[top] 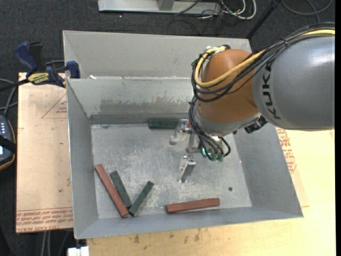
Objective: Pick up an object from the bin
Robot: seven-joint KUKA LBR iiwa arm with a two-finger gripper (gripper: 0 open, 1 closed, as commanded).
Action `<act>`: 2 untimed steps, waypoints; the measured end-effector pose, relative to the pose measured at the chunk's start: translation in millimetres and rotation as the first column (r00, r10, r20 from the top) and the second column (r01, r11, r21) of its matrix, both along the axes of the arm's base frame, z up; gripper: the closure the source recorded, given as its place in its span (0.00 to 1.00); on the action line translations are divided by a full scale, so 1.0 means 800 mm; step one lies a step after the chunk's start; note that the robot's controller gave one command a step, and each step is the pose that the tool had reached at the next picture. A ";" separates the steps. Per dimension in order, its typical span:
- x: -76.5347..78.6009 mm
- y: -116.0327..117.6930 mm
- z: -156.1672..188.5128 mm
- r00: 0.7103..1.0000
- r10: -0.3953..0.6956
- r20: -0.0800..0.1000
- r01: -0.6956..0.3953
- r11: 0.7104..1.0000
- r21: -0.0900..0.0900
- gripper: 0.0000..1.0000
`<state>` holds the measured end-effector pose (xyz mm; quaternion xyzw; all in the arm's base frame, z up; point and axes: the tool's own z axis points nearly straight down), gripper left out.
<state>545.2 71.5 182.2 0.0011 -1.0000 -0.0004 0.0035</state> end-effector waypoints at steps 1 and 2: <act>0.002 0.000 0.005 1.000 -0.002 0.007 0.002 1.000 0.000 0.00; -0.012 0.012 -0.042 0.997 0.071 0.013 -0.071 0.997 0.000 0.00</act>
Offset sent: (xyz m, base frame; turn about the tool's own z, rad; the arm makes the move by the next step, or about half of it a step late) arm -0.0369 0.0304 -0.1122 -0.2190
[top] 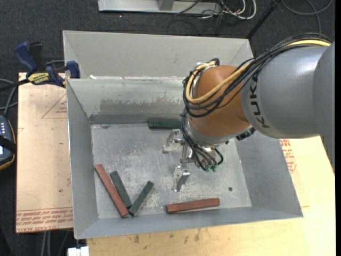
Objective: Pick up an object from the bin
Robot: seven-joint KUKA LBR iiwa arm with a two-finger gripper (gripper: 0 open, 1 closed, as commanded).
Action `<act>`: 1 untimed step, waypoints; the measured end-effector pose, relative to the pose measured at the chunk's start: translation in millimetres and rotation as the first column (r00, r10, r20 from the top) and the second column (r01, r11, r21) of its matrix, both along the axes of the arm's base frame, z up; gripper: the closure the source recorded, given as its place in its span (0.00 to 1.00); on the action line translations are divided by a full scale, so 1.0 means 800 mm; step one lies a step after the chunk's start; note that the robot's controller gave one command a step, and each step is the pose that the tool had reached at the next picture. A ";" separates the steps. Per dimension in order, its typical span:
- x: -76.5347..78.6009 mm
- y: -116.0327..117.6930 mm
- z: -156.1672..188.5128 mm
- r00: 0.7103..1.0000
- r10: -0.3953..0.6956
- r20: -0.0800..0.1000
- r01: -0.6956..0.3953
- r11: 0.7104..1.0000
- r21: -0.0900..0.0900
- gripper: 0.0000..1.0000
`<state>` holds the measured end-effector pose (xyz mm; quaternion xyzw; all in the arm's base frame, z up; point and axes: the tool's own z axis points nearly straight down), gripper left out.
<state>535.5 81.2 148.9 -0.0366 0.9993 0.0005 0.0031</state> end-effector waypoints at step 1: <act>-0.001 0.010 -0.047 0.998 -0.058 -0.005 0.058 0.998 0.000 0.00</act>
Offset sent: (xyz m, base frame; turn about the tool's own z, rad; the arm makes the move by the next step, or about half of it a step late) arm -0.0260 0.0373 -0.0745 -0.1484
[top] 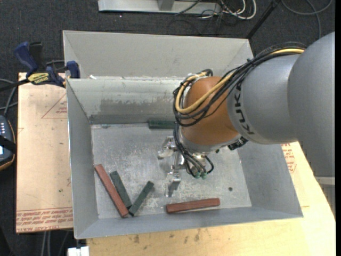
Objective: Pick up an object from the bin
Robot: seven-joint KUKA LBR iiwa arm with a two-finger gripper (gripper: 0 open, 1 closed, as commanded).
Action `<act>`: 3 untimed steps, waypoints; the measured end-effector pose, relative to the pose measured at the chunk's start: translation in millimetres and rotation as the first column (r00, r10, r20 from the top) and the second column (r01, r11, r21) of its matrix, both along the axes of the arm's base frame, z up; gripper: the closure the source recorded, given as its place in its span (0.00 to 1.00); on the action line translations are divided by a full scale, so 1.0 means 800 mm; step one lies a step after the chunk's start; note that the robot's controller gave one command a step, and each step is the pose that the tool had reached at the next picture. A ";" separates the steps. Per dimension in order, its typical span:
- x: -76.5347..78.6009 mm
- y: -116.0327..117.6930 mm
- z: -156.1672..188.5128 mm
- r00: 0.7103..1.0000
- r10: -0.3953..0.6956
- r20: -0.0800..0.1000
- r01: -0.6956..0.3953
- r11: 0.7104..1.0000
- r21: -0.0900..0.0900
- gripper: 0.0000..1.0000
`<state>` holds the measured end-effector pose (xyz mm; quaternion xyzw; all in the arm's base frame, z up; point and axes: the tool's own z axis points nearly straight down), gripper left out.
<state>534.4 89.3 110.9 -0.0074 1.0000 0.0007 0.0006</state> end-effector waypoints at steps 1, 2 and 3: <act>-0.024 0.038 -0.040 0.979 0.202 0.016 -0.202 0.979 0.000 1.00; -0.024 0.038 -0.040 0.979 0.202 0.016 -0.202 0.979 0.000 1.00; -0.023 0.040 -0.042 0.979 0.205 0.014 -0.205 0.979 -0.002 1.00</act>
Offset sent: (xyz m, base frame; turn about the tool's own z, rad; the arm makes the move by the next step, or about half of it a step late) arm 0.0000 0.0000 0.0000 0.0000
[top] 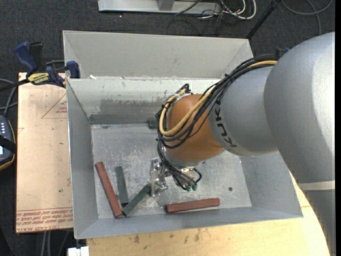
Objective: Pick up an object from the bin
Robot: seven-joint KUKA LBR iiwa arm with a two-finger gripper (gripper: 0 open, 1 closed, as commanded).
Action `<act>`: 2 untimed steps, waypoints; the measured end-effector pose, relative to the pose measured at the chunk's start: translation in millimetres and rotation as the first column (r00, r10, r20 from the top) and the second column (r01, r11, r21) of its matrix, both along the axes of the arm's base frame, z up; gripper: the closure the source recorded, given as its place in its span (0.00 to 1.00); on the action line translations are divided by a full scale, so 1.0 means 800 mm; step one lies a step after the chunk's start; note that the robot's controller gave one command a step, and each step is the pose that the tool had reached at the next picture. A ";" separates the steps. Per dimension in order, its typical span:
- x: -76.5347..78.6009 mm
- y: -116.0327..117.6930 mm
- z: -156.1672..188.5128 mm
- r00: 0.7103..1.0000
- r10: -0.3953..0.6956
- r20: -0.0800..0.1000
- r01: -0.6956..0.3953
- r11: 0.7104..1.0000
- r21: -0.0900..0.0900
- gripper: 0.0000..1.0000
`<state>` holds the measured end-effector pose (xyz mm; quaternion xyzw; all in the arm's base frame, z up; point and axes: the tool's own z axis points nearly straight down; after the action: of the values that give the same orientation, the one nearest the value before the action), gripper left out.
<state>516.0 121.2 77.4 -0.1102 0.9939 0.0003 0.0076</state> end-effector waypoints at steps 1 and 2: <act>0.019 0.039 -0.001 1.000 0.028 -0.011 -0.028 1.000 -0.008 1.00; 0.036 0.073 -0.002 0.997 0.078 -0.010 -0.078 0.997 -0.004 1.00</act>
Offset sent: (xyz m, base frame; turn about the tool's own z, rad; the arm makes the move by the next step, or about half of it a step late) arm 0.0278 0.0627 -0.0074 -0.0869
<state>544.6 179.3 76.1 -0.1491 0.9888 -0.0013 0.0022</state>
